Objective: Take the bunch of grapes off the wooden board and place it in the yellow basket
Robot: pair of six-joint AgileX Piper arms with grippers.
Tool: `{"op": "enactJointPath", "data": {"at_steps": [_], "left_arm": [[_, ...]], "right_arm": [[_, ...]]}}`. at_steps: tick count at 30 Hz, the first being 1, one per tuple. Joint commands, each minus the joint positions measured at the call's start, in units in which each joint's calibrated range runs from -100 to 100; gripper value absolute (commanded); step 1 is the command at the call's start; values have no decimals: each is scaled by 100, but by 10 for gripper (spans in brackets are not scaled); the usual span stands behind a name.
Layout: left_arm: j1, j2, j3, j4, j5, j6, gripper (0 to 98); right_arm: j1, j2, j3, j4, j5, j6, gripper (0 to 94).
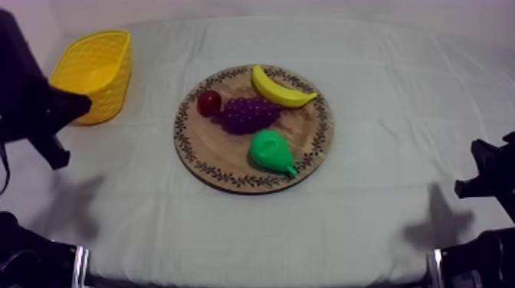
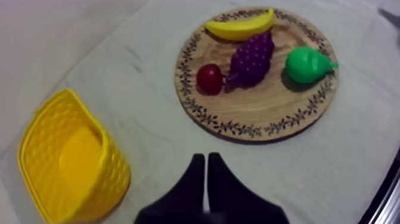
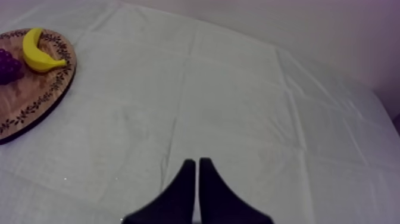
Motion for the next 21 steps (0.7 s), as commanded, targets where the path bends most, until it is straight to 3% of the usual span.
{"op": "enactJointPath", "data": {"at_steps": [1, 9, 16, 21], "left_arm": [[54, 802, -780, -9, 405, -152, 0], [254, 2465, -2747, 7, 1801, -452, 0], [466, 3577, -3943, -29, 2383, -541, 0], [602, 4360, -4719, -162, 2774, -578, 0]], "right_arm": [[-1, 0, -4, 0, 0, 0, 3], [-1, 0, -4, 0, 0, 0, 3], [-1, 0, -4, 0, 0, 0, 3], [-1, 0, -4, 0, 0, 0, 3]]}}
